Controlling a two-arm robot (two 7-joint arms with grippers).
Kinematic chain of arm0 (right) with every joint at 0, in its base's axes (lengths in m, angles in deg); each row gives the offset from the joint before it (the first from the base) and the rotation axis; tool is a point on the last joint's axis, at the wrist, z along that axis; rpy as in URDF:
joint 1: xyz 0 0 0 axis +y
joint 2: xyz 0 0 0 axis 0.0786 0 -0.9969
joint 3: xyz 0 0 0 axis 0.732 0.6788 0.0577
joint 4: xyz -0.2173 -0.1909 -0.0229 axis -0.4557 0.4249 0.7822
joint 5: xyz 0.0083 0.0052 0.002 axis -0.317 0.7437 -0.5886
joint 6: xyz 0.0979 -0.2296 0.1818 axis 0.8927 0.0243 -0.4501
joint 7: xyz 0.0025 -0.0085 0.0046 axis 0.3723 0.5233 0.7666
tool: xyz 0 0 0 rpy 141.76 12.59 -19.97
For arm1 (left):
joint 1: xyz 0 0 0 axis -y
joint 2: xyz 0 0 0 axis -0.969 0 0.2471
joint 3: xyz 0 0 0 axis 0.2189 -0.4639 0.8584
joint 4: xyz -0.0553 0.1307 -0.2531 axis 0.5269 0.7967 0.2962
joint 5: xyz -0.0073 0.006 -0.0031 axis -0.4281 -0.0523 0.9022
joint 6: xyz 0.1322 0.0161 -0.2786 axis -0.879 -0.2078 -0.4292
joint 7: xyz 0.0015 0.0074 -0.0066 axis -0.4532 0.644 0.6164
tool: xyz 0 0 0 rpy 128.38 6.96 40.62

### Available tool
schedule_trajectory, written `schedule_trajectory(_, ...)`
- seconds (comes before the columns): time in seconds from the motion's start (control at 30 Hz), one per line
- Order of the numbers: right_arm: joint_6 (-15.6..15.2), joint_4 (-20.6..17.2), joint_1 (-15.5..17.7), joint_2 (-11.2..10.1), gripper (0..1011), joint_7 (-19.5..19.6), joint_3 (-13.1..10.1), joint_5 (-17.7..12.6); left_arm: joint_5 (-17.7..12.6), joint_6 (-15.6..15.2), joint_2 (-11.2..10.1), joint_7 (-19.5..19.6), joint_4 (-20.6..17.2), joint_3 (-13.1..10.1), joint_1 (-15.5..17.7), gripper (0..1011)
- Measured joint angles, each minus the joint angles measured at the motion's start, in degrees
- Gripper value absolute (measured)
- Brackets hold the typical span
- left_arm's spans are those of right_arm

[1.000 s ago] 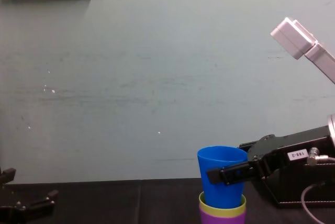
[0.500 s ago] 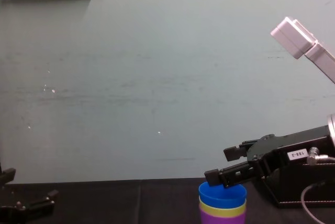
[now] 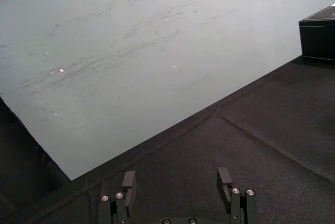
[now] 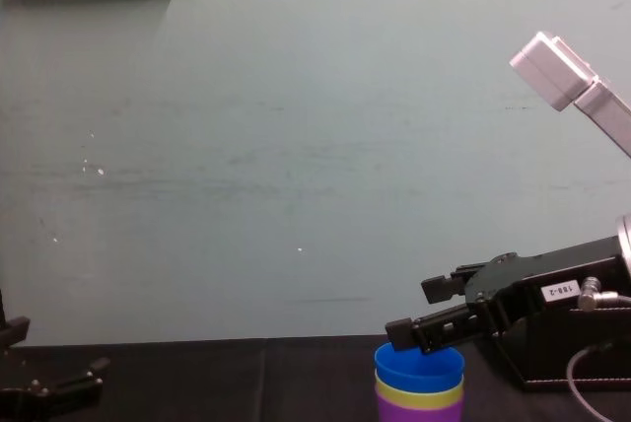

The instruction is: Stack the three plastic cups sequentially using one hand.

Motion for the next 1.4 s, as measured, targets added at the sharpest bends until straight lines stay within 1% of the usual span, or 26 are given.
schedule_trajectory(0.07,0.05,-0.07,0.08,-0.04,1004,0.02,-0.03,-0.01,0.0,0.0,0.0,0.0,0.0,0.0,0.0,1011)
schedule_trajectory(0.17,0.6,-0.96,1.04,-0.53,1004,0.51,-0.51,-0.17,0.0,0.0,0.0,0.0,0.0,0.0,0.0,1011)
schedule_trajectory(0.3,1.48,-2.51,2.78,-1.53,1004,1.81,-1.63,-0.36,0.0,0.0,0.0,0.0,0.0,0.0,0.0,1011)
schedule_trajectory(0.43,2.34,-3.49,4.6,-2.5,1004,2.93,-3.04,-0.81,0.0,0.0,0.0,0.0,0.0,0.0,0.0,1011)
schedule_trajectory(0.53,3.29,-4.35,6.58,-3.56,1004,4.33,-4.67,-1.11,0.0,0.0,0.0,0.0,0.0,0.0,0.0,1011)
schedule_trajectory(0.7,4.56,-4.67,9.05,-4.73,1004,5.51,-6.86,-1.75,0.0,0.0,0.0,0.0,0.0,0.0,0.0,1011)
schedule_trajectory(0.73,4.89,-4.44,9.76,-5.0,1004,5.82,-7.5,-1.86,0.0,0.0,0.0,0.0,0.0,0.0,0.0,1011)
schedule_trajectory(1.03,6.3,-0.95,12.15,-5.47,1004,6.27,-9.8,-1.94,0.0,0.0,0.0,0.0,0.0,0.0,0.0,1011)
schedule_trajectory(1.4,7.03,2.21,13.53,-5.04,1004,6.02,-11.22,-1.61,0.0,0.0,0.0,0.0,0.0,0.0,0.0,1012)
